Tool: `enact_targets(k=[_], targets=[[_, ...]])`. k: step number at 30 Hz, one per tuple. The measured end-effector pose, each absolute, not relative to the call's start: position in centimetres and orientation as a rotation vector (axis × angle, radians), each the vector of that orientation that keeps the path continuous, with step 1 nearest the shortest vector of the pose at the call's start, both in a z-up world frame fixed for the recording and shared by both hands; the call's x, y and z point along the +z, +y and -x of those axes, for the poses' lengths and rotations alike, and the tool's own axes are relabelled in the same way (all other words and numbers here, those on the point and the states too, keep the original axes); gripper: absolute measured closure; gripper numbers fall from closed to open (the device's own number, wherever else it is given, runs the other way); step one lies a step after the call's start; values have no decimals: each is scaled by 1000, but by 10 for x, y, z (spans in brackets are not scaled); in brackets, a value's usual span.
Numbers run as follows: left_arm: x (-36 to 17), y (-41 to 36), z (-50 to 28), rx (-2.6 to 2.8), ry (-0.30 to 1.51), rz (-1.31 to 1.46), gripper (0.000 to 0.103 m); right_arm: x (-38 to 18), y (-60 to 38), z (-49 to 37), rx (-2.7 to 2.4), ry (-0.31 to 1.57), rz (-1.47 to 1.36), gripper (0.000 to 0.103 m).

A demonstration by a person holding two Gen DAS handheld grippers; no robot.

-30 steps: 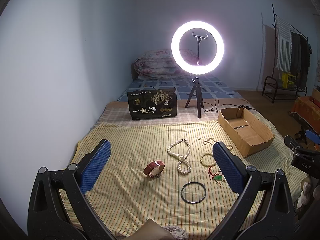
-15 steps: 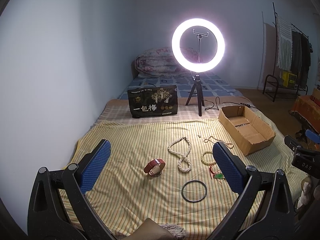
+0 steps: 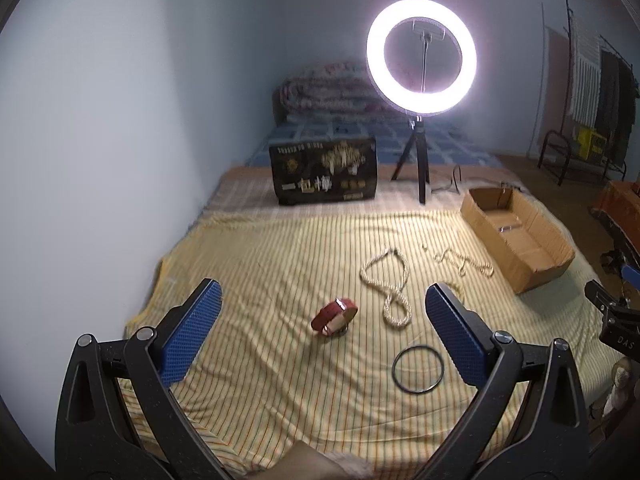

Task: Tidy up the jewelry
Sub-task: 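Grasp the red watch with the left tool while the right tool grasps the jade pendant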

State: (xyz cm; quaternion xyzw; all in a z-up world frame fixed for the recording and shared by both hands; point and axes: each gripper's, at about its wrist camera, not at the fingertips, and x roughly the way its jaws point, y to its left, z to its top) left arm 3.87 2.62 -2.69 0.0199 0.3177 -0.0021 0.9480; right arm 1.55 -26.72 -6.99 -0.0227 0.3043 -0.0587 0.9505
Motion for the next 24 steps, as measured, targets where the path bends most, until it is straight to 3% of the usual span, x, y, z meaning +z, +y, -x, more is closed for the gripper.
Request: enact_targets(k=[6, 10, 15, 24], targets=[[-47, 35, -64, -21, 705, -98, 0, -92, -250, -32, -33, 687, 92, 3], [-63, 44, -78, -51, 779, -62, 14, -108, -242, -47, 74, 755, 80, 5], [-80, 38, -87, -140, 871, -44, 20, -125, -228, -67, 200, 832, 137, 14], [-118, 27, -109, -182, 1017, -74, 40, -159, -206, -93, 385, 990, 226, 24]])
